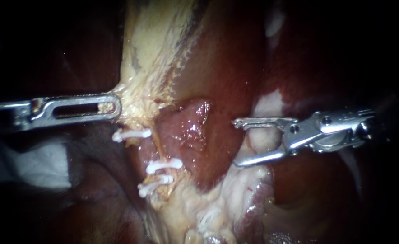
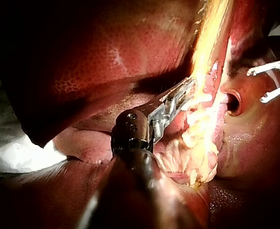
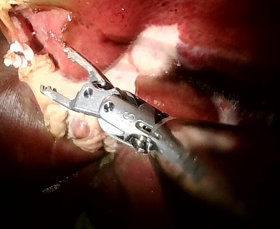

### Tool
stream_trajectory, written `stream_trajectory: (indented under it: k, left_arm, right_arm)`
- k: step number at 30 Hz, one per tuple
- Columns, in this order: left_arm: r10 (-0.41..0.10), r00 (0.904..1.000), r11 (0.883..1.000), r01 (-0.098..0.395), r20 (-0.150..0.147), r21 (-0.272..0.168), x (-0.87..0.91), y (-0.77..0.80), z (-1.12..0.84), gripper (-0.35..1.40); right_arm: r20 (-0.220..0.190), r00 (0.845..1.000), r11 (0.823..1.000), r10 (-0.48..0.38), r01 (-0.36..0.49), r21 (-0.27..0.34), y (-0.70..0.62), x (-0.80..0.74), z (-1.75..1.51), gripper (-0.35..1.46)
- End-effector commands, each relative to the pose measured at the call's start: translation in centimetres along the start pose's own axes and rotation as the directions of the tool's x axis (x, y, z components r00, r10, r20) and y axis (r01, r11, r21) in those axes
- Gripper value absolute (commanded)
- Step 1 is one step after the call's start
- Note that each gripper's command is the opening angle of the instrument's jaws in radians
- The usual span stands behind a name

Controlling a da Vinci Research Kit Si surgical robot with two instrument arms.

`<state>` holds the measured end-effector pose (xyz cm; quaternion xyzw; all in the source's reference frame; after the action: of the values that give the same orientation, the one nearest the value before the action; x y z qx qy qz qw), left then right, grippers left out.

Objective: Going back first clip right tube

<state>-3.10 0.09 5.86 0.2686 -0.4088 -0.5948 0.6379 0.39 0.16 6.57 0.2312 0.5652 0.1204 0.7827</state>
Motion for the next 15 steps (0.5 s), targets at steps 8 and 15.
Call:
stream_trajectory:
  k: [8, 15]
  left_arm:
    - [0.015, 0.9999, 1.0, -0.015, 0.008, -0.011, 0.2, 0.17, 0.39, -0.35]
    - [0.015, 0.9998, 1.0, -0.015, -0.011, -0.002, 0.29, 0.19, 0.78, -0.35]
  right_arm:
    - [-0.005, 1.0, 1.0, -0.013, 0.014, 0.011, -0.07, 0.13, -0.13, 0.6]
    - [-0.005, 1.0, 1.0, -0.018, 0.018, 0.013, -0.1, 0.16, -0.17, 0.6]
